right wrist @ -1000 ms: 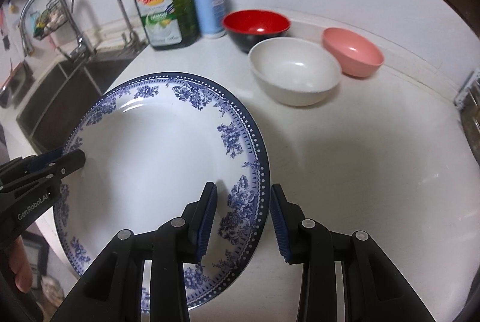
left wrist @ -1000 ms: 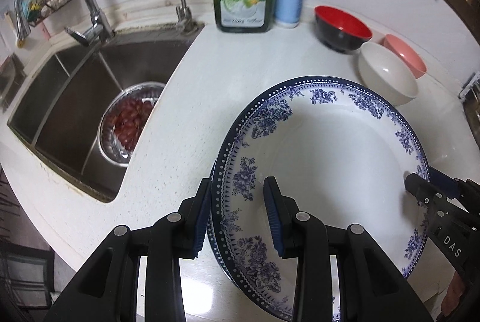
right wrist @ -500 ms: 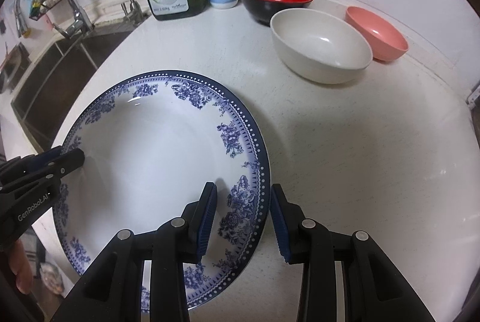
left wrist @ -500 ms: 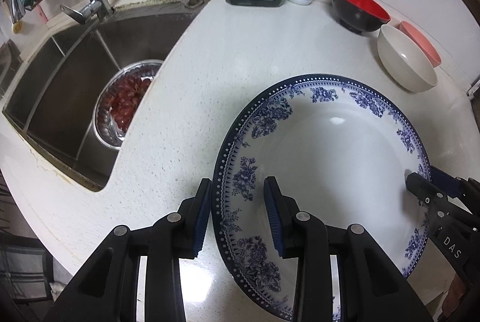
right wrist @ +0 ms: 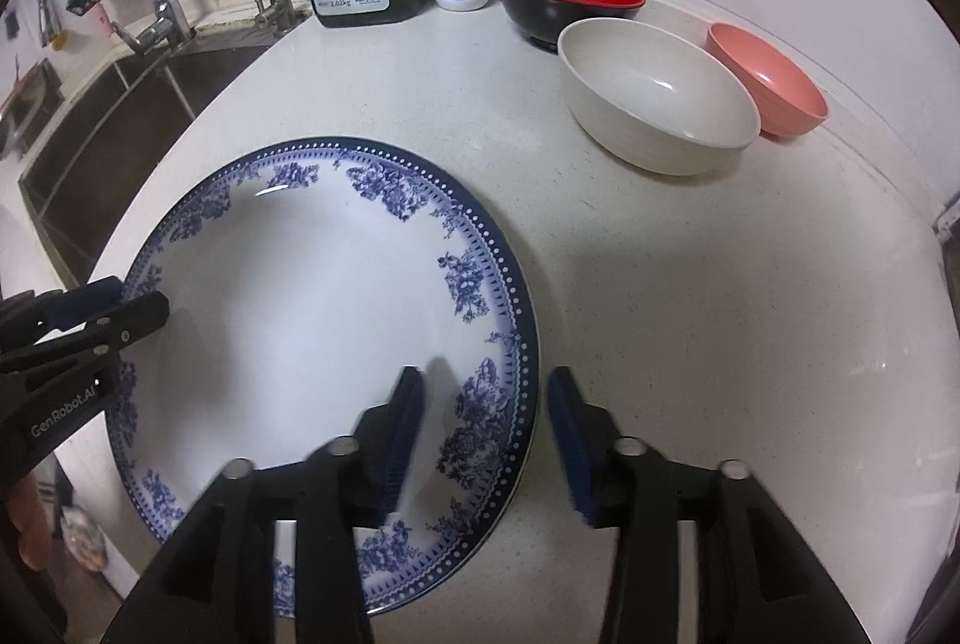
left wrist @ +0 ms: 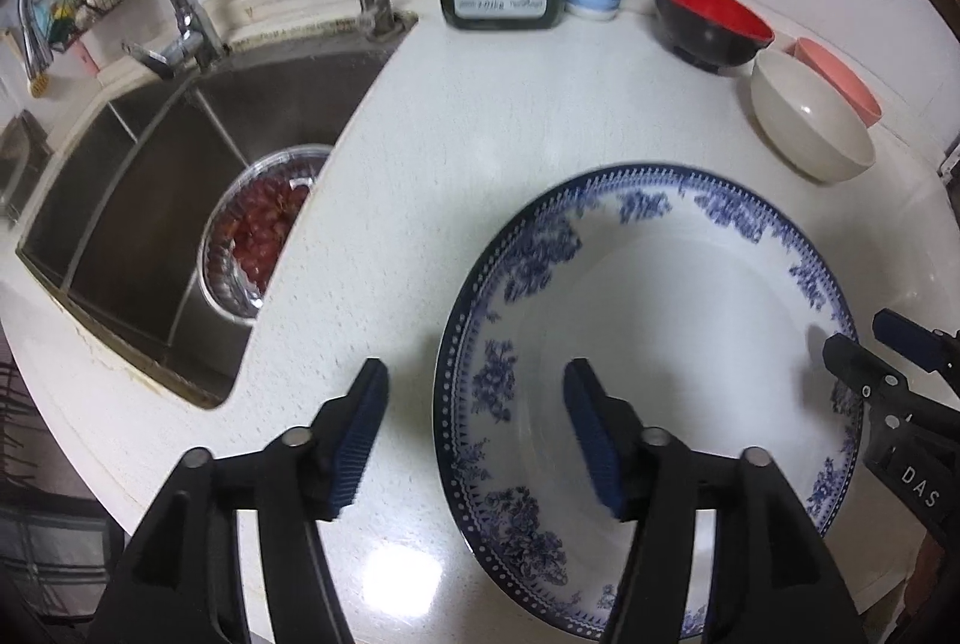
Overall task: Organize plates and bowls
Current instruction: 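Move the right tool to the rim of the white bowl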
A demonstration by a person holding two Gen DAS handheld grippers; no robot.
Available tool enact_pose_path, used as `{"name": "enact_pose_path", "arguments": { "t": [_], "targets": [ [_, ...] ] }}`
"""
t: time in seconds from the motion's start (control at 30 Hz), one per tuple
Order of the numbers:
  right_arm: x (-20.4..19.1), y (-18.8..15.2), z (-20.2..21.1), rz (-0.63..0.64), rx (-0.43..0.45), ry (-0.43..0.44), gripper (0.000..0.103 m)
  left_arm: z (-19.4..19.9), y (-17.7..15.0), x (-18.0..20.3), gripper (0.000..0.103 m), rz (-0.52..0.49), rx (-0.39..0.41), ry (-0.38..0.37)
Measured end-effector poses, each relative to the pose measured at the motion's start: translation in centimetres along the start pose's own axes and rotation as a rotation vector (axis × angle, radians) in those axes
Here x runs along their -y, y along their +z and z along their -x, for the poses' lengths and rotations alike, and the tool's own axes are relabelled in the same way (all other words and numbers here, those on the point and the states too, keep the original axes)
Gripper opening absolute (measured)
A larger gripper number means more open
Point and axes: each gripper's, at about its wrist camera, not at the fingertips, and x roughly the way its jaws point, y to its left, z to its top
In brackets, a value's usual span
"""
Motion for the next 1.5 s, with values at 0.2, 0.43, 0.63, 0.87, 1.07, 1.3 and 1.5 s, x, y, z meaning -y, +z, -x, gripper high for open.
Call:
{"name": "enact_pose_path", "arguments": {
  "t": [0.2, 0.43, 0.63, 0.87, 1.07, 1.3, 1.5],
  "targets": [
    [0.9, 0.7, 1.5, -0.023, 0.065, -0.002, 0.053, 1.8, 2.2, 1.3, 0.075, -0.052, 0.069, -0.041],
    [4.0, 2.3, 3.6, -0.095, 0.134, -0.023, 0.053, 2.7, 6.6, 5.3, 0.082, -0.178, 0.154, -0.105],
    [7.7, 4.4, 4.1, -0.197, 0.178, -0.069, 0.053, 1.4, 10.5, 8.9, 0.082, -0.245, 0.136, -0.188],
    [11.4, 6.9, 2.8, -0.292, 0.164, -0.076, 0.053, -0.7, 14.2, 12.4, 0.082, -0.291, 0.124, -0.226],
    [13.6, 8.5, 1.0, -0.293, 0.137, -0.073, 0.053, -2.1, 15.8, 14.3, 0.072, -0.281, 0.110, -0.211],
    [15.3, 9.9, -0.5, -0.306, 0.130, -0.043, 0.052, -4.8, 17.4, 16.4, 0.065, -0.279, 0.070, -0.217],
    [16.7, 10.5, -3.1, -0.337, 0.085, -0.004, 0.046, -7.4, 18.1, 18.0, 0.057, -0.287, 0.017, -0.223]
  ]
}}
